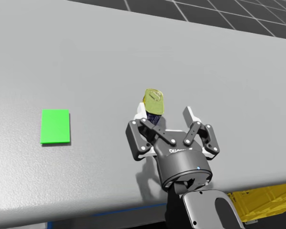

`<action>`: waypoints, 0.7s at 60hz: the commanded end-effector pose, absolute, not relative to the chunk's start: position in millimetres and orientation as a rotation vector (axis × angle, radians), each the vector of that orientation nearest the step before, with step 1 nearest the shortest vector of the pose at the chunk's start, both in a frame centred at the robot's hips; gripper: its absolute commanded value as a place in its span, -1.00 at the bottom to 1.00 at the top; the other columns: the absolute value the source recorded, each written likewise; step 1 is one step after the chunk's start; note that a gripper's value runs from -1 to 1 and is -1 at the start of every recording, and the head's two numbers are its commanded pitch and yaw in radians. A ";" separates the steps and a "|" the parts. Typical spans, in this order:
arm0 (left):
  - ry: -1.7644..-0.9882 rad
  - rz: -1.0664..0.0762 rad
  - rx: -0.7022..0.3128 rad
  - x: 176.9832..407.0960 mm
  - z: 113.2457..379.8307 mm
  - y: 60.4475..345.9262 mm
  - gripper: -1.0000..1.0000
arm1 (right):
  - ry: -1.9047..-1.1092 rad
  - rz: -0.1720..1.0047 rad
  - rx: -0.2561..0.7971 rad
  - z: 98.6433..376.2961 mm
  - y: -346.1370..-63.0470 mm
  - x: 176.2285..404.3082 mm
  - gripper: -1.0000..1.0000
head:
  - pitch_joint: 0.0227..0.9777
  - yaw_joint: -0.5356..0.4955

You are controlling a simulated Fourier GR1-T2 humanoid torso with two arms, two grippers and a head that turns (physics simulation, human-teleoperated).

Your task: Look at the card. If it is red, pick the object on the left. If it is green, pick the object on the right.

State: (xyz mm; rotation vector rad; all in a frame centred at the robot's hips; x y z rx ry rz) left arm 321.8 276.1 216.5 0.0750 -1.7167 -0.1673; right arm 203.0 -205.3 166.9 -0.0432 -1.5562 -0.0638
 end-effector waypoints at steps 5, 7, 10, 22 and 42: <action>-1.717 -0.168 0.075 322.1 216.4 276.1 -1.00 | -1.520 -0.064 -0.050 149.6 -196.9 210.5 -1.00 | 0.77 -0.66; -1.717 -0.168 0.075 322.1 216.4 276.1 -1.00 | -1.512 -0.067 -0.051 147.9 -196.3 212.6 -1.00 | 0.77 -0.65; -1.717 -0.168 0.075 322.1 216.4 276.1 -1.00 | -1.495 -0.074 -0.053 144.7 -195.5 216.4 -1.00 | 0.77 -0.65; -1.717 -0.168 0.075 322.1 216.4 276.1 -1.00 | -1.448 -0.092 -0.059 133.5 -195.6 230.0 -1.00 | 0.77 -0.64; -1.717 -0.168 0.075 322.1 216.4 276.1 -1.00 | -1.429 -0.096 -0.077 124.1 -198.0 251.4 -1.00 | 0.77 -0.63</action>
